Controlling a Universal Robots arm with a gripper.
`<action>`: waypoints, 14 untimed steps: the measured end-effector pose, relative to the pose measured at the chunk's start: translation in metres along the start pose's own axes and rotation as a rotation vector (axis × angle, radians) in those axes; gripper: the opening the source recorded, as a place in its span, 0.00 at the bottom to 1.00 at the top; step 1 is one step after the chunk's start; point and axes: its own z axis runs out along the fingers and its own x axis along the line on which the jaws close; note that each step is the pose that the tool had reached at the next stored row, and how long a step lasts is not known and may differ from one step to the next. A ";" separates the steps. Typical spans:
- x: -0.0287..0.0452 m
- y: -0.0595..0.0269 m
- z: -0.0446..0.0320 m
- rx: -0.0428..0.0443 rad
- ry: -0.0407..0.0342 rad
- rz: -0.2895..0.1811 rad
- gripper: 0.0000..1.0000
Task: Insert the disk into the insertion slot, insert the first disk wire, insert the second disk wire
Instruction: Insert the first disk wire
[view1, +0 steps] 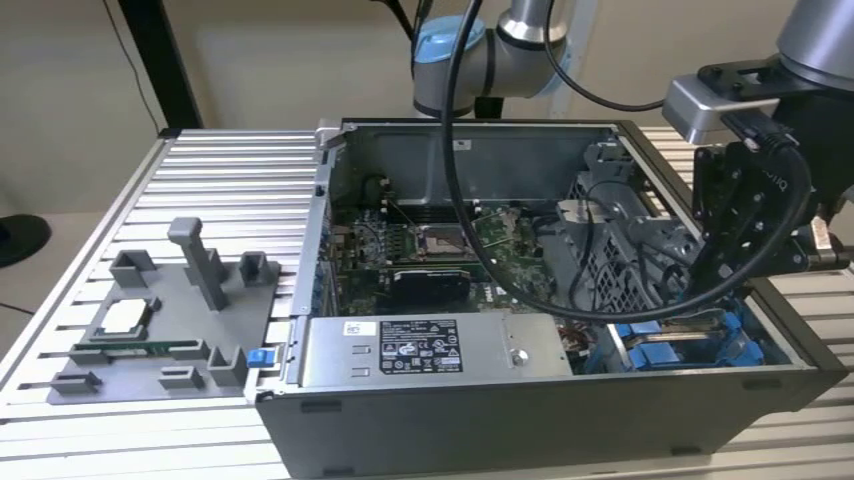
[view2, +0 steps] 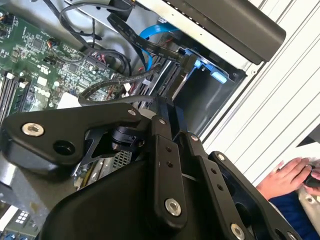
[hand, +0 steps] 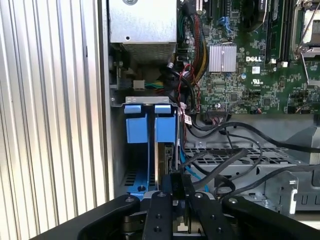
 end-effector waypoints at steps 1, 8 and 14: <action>0.0000 0.0000 0.0001 0.0000 0.0000 0.000 0.00; 0.0000 0.0000 0.0005 -0.0017 -0.0001 0.000 0.00; 0.0013 -0.0003 0.0022 -0.0040 0.0000 0.000 0.00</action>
